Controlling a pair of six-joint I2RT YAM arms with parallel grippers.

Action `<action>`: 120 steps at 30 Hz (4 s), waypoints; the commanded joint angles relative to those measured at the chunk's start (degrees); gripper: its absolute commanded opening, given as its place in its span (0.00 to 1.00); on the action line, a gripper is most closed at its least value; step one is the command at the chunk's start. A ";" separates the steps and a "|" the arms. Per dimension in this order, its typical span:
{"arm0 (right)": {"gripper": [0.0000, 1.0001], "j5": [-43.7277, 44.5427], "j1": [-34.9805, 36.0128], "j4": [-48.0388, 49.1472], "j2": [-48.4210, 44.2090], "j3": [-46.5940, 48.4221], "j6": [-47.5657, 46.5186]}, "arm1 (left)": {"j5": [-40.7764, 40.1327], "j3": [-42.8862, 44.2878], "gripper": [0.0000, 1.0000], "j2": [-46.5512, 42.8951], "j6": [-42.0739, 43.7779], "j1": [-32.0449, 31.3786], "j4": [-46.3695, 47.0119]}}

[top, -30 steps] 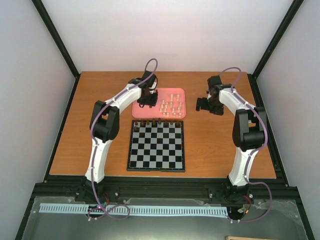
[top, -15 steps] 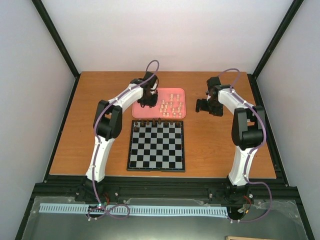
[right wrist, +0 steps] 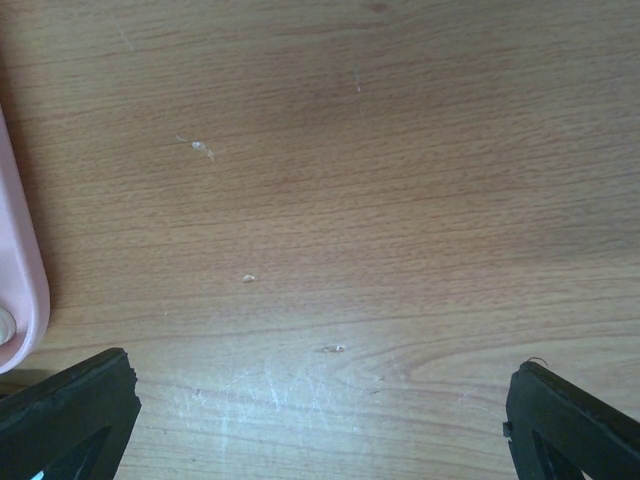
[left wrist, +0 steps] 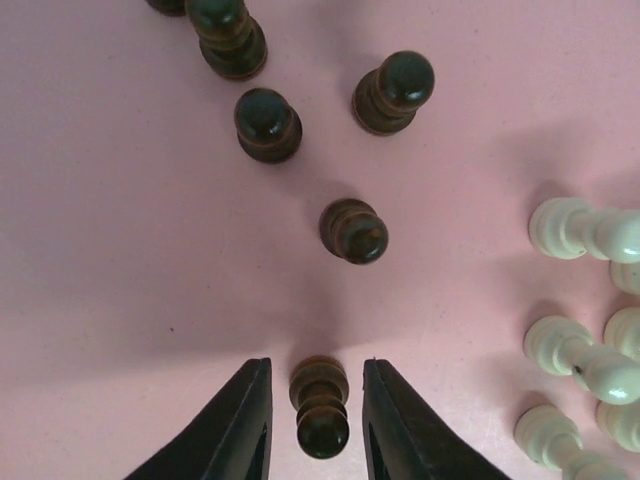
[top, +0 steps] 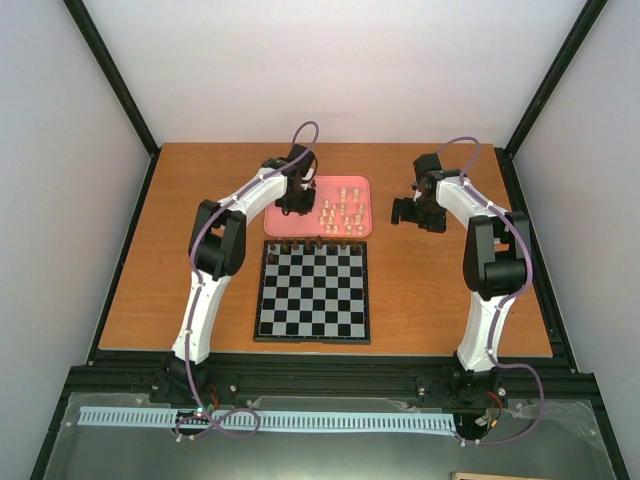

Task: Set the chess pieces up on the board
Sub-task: Pick up the chess piece from the storage box, then place the chess piece on the chessboard.

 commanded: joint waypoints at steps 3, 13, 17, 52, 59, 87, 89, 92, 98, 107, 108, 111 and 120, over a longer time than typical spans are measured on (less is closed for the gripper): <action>1.00 0.23 -0.21 -0.77 0.68 0.78 -0.08 | -0.10 3.29 0.22 0.37 -0.10 0.23 -0.32; 1.00 0.16 -0.21 -0.69 0.43 0.70 0.05 | -1.01 2.76 0.01 -0.18 -0.24 0.23 -0.82; 1.00 0.05 -0.21 -0.68 0.40 0.84 0.14 | -1.53 2.44 0.01 -0.61 -0.24 0.23 -0.98; 1.00 -0.85 -0.18 1.33 -1.76 -2.21 0.73 | 0.57 -23.23 0.01 -35.37 -1.39 -2.88 -5.41; 1.00 -0.01 -0.12 1.55 -3.16 -3.39 0.50 | 3.92 -34.34 0.01 -42.04 -2.76 -6.34 -1.86; 1.00 0.32 0.32 1.25 -4.13 -4.98 0.72 | 1.06 -55.08 0.01 -41.61 -7.23 -6.36 22.22; 1.00 0.23 0.31 1.25 -4.00 -4.94 0.69 | 0.71 -55.22 0.01 -41.39 -7.30 -6.40 23.61; 1.00 0.16 0.32 1.25 -3.81 -4.89 0.58 | 0.26 -55.22 0.01 -40.96 -7.32 -6.37 24.45; 1.00 -0.01 0.32 1.38 -3.53 -4.91 0.61 | -0.78 -55.22 0.01 -39.87 -6.96 -6.36 24.60; 1.00 -0.02 0.32 1.38 -3.48 -5.02 0.57 | -2.59 -55.57 0.01 -39.01 -6.58 -6.36 24.33; 1.00 -0.01 0.32 1.39 -3.43 -5.02 0.54 | -2.87 -55.53 0.01 -38.86 -6.67 -6.36 24.29; 1.00 -0.03 0.32 1.34 -3.35 -4.91 0.42 | -2.96 -55.33 0.01 -38.38 -6.91 -6.29 24.08; 1.00 -0.13 0.32 1.43 -3.28 -5.14 0.53 | -3.36 -54.96 0.01 -37.75 -6.65 -6.31 23.10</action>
